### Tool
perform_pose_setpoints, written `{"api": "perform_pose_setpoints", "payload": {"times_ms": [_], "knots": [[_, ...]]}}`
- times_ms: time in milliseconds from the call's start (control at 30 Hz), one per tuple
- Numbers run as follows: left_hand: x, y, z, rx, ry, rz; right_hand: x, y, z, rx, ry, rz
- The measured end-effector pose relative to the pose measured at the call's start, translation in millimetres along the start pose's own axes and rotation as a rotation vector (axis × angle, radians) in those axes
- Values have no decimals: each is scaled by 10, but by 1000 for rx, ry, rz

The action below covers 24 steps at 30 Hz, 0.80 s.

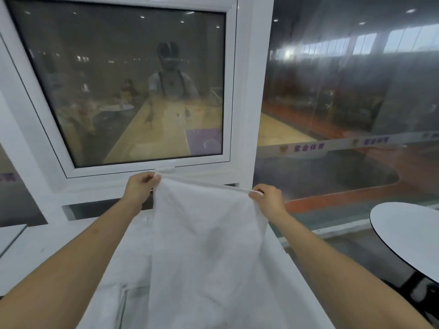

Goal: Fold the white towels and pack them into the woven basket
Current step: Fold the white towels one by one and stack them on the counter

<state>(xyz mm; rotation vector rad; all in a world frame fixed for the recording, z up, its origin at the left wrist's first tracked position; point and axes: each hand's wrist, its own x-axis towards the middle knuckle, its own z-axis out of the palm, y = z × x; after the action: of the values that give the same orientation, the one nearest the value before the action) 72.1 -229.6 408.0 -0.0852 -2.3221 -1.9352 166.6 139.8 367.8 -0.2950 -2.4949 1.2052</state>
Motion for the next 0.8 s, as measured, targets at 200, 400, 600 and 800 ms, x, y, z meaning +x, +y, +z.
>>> {"api": "perform_pose_setpoints", "payload": {"times_ms": [200,400,600,800], "knots": [[335,619,-79,-215,28,24,568,-661,-312,21,126,-143],[358,1302,-188,-292,-2,143,792,-1109,-785,25,305,-192],[-144,1257,-102,-277,-52,178,357,-1071,-1050,50,328,-175],[-950,721,-113,-231,-89,166,-410,-527,-1082,113,258,-126]]}}
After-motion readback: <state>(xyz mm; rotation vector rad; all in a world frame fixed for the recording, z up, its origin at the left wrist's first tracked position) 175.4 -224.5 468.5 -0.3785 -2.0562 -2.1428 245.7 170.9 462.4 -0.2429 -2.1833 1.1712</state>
